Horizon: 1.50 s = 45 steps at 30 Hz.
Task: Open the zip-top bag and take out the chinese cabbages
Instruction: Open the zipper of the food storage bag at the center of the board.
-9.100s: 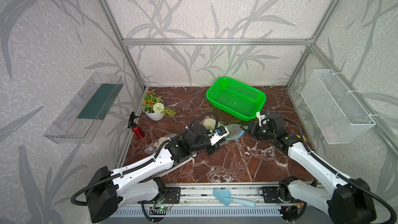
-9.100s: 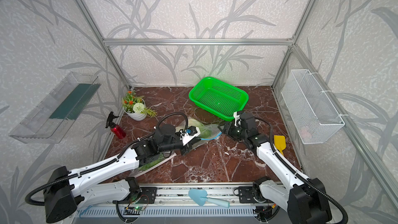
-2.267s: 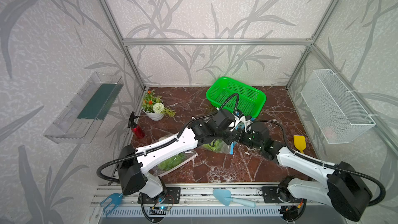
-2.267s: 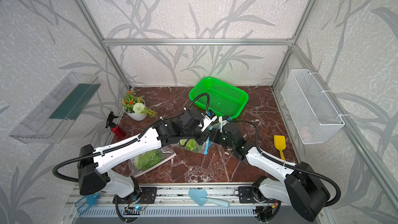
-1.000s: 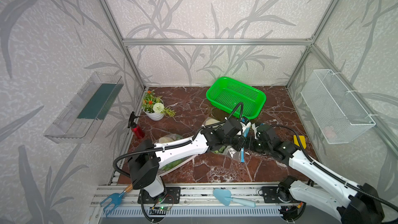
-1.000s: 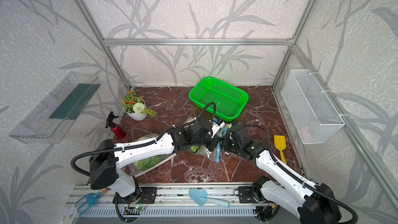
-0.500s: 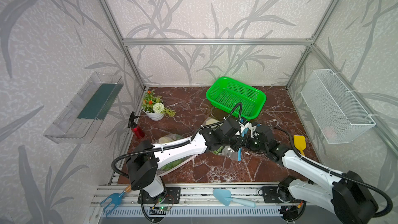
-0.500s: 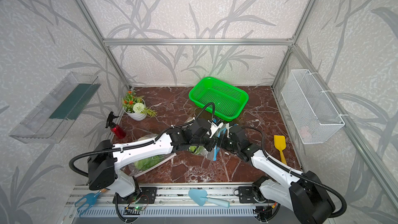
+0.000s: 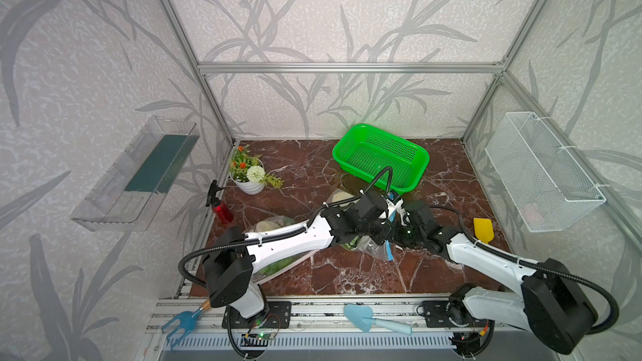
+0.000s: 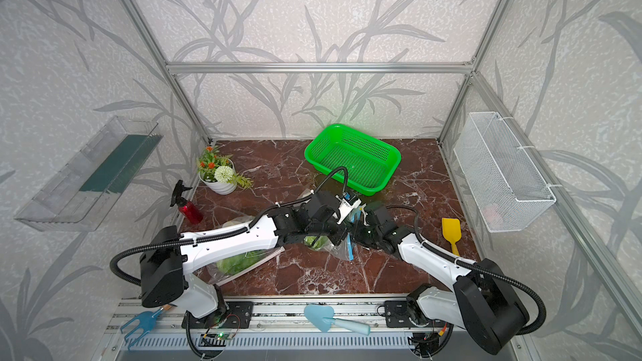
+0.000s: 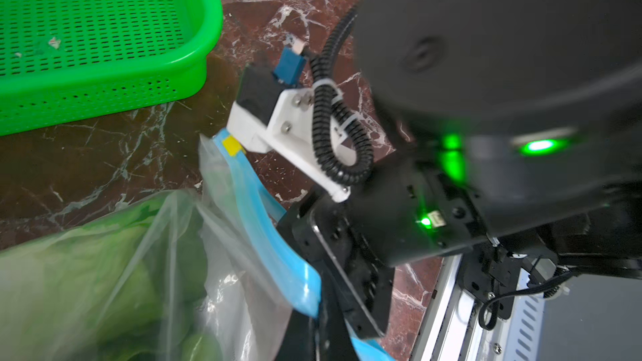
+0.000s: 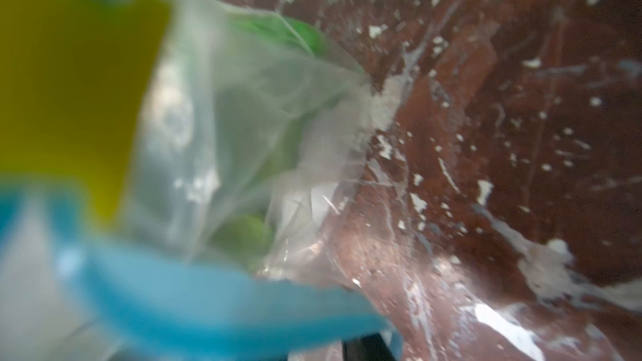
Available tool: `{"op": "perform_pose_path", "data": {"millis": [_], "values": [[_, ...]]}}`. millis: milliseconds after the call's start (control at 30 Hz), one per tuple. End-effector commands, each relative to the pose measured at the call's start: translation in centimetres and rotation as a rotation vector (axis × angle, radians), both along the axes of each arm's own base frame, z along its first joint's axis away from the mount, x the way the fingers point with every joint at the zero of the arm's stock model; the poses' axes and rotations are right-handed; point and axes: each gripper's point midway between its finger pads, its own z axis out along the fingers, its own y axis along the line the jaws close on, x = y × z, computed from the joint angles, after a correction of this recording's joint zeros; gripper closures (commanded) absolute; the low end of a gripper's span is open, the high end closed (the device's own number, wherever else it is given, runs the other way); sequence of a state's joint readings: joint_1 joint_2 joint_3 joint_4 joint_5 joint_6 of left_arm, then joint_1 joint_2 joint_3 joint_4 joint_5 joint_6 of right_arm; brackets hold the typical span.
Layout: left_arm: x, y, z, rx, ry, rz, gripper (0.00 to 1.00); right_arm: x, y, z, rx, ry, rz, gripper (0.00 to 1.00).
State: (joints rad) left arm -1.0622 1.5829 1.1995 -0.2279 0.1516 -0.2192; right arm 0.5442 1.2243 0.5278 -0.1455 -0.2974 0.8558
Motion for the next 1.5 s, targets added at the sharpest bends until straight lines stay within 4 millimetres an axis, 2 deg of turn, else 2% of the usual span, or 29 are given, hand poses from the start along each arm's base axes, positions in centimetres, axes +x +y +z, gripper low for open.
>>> {"op": "perform_pose_path", "data": {"millis": [0, 133, 400, 533, 700, 867, 967, 1100, 1167, 1333, 1467], "values": [[-0.6, -0.5, 3.3, -0.087, -0.053, -0.041, 1.0, -1.1, -1.6, -0.9, -0.134, 0.042, 0.045, 0.7], [-1.0, -0.9, 3.5, -0.119, -0.048, -0.062, 1.0, -1.4, -1.9, -0.3, -0.162, 0.048, 0.069, 0.7], [-2.3, -1.1, 2.1, -0.122, -0.01, -0.113, 1.0, -2.0, -2.9, 0.9, -0.166, 0.027, 0.032, 0.67], [-2.4, -0.8, 1.3, -0.118, 0.004, -0.093, 1.0, -0.5, -0.8, 2.5, 0.008, -0.073, -0.001, 0.59], [-2.1, -0.3, 0.9, -0.112, 0.0, -0.057, 1.0, 0.3, 0.7, 4.6, 0.14, -0.127, -0.02, 0.6], [-2.3, -1.0, 2.0, -0.159, -0.001, -0.083, 1.0, 0.4, 2.2, 5.8, 0.243, -0.143, 0.015, 0.64], [-2.3, -0.9, 2.2, -0.162, -0.007, -0.081, 1.0, -0.1, 1.4, 6.1, 0.204, -0.142, 0.011, 0.65], [-2.4, -0.6, 1.9, -0.145, -0.012, -0.085, 1.0, -0.7, -1.0, 6.5, 0.107, -0.161, -0.026, 0.64], [-2.5, -0.7, 1.9, -0.146, -0.016, -0.094, 1.0, -0.6, -1.2, 6.8, 0.101, -0.19, -0.023, 0.64], [-2.7, -0.7, 1.9, -0.14, -0.022, -0.118, 1.0, -0.6, 1.5, 7.9, 0.227, -0.195, 0.075, 0.64], [-3.0, -0.8, 2.2, -0.16, -0.023, -0.134, 1.0, 0.1, 2.8, 7.7, 0.299, -0.174, 0.079, 0.65]]}}
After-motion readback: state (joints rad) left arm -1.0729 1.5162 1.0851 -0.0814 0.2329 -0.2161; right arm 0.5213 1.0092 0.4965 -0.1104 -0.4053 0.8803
